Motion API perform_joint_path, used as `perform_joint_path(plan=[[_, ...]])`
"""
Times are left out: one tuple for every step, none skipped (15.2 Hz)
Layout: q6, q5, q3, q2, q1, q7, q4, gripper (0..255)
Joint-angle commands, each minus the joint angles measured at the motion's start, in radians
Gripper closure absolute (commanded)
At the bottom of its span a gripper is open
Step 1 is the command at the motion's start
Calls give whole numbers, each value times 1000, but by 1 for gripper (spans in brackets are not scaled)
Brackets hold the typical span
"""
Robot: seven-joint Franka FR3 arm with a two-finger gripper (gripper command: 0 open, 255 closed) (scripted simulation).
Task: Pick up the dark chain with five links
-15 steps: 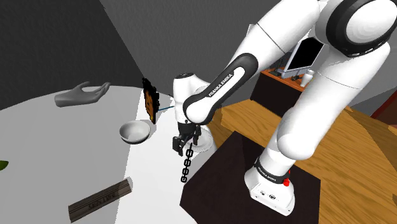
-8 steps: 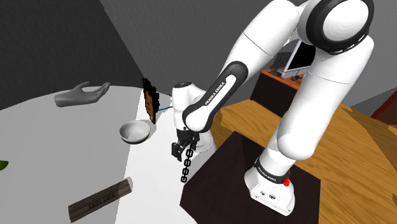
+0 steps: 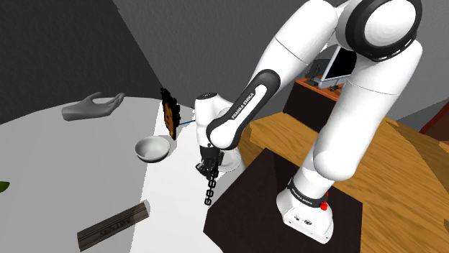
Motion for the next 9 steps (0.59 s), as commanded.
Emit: perform_joint_path(plan=[[0, 0, 0, 0, 0, 0, 0, 255], [1, -1, 0, 2, 1, 1, 1, 255], [-16, 8, 2, -16, 0, -4, 0, 255], [-32, 15, 4, -33, 0, -9, 0, 255], [-49, 22, 5, -50, 0, -13, 0, 255], [-66, 29, 5, -67, 1, -17, 1, 255], [-83, 35, 6, -83, 1, -21, 2, 255], [-99, 41, 6, -100, 2, -25, 3, 255], [-116, 47, 6, -116, 2, -29, 4, 255]])
